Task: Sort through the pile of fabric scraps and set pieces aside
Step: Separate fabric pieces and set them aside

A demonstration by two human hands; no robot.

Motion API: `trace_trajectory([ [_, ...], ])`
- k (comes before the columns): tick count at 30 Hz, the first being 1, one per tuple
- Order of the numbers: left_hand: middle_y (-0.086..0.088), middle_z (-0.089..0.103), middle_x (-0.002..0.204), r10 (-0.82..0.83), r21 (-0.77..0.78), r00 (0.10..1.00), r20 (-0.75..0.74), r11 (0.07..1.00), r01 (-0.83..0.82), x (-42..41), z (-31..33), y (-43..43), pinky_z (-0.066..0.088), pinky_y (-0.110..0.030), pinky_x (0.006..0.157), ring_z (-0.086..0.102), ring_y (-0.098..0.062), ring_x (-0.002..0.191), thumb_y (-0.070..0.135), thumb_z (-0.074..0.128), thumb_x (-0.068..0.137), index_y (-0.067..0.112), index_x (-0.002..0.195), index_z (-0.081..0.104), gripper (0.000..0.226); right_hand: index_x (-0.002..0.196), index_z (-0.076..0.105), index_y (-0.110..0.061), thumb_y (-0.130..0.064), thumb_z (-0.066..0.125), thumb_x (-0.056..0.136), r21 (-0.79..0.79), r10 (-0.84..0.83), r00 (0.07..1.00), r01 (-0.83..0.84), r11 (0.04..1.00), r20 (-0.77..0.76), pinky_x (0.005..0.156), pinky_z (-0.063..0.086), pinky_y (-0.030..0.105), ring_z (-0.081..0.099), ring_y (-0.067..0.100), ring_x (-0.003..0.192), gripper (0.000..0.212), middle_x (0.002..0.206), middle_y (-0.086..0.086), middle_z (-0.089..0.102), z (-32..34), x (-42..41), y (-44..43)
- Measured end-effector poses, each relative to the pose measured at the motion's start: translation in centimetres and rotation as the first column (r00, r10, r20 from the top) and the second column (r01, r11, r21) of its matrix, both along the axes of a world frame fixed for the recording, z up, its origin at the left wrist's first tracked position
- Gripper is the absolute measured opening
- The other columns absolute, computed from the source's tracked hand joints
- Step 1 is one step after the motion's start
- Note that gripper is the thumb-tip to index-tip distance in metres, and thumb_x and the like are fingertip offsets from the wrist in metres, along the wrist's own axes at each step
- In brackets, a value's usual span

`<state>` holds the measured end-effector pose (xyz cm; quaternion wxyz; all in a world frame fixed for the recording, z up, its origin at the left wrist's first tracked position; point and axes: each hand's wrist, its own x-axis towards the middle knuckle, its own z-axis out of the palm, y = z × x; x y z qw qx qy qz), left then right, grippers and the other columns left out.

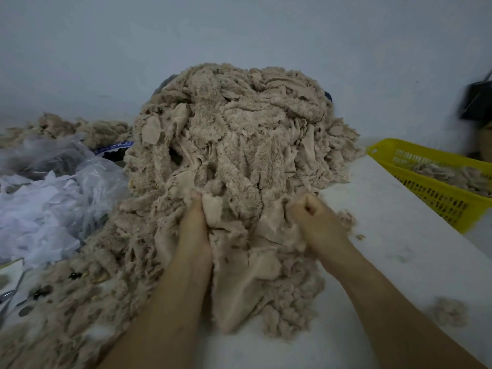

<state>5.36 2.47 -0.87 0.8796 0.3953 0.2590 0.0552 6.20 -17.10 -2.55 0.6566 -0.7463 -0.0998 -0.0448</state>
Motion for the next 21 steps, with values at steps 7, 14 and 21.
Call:
trace_trajectory([
  [7, 0.022, 0.058, 0.064, -0.056, -0.278, 0.974, 0.219, 0.953, 0.117, 0.0, 1.0, -1.2, 0.047, -0.014, 0.076, 0.07, -0.012, 0.053, 0.043, 0.032, 0.107, 0.027, 0.084, 0.068, 0.046, 0.117, 0.057, -0.035, -0.079, 0.043, 0.079, -0.566, 0.329, 0.94, -0.223, 0.794, 0.091, 0.09, 0.033, 0.012, 0.038, -0.004, 0.115, 0.06, 0.117, -0.022, 0.047, -0.9, -1.0, 2.7],
  [14, -0.003, 0.065, 0.063, -0.073, -0.189, 0.962, 0.263, 0.974, 0.126, -0.2, 0.6, -0.7, 0.054, -0.019, 0.051, 0.062, -0.01, 0.051, 0.034, 0.045, 0.106, 0.006, 0.082, 0.066, 0.042, 0.066, 0.049, -0.033, -0.031, 0.059, 0.097, -0.373, 0.289, 0.951, -0.232, 0.898, 0.106, 0.067, 0.038, 0.013, 0.048, 0.0, 0.075, 0.033, 0.076, -0.012, 0.052, -0.6, -1.8, 3.1],
  [21, 0.013, 0.076, 0.098, -0.377, 0.712, 0.903, 0.207, 0.691, 0.124, -1.4, -0.5, -2.4, 0.056, -0.027, 0.084, 0.072, -0.004, 0.093, 0.042, 0.052, 0.099, 0.051, 0.096, 0.074, 0.024, 0.1, 0.055, -0.01, -0.021, 0.053, 0.098, 0.719, 0.303, 0.927, -0.055, 0.692, -0.22, 0.046, 0.046, 0.021, 0.056, 0.01, 0.053, 0.011, 0.068, 0.003, 0.063, 0.8, -0.2, 0.8],
])
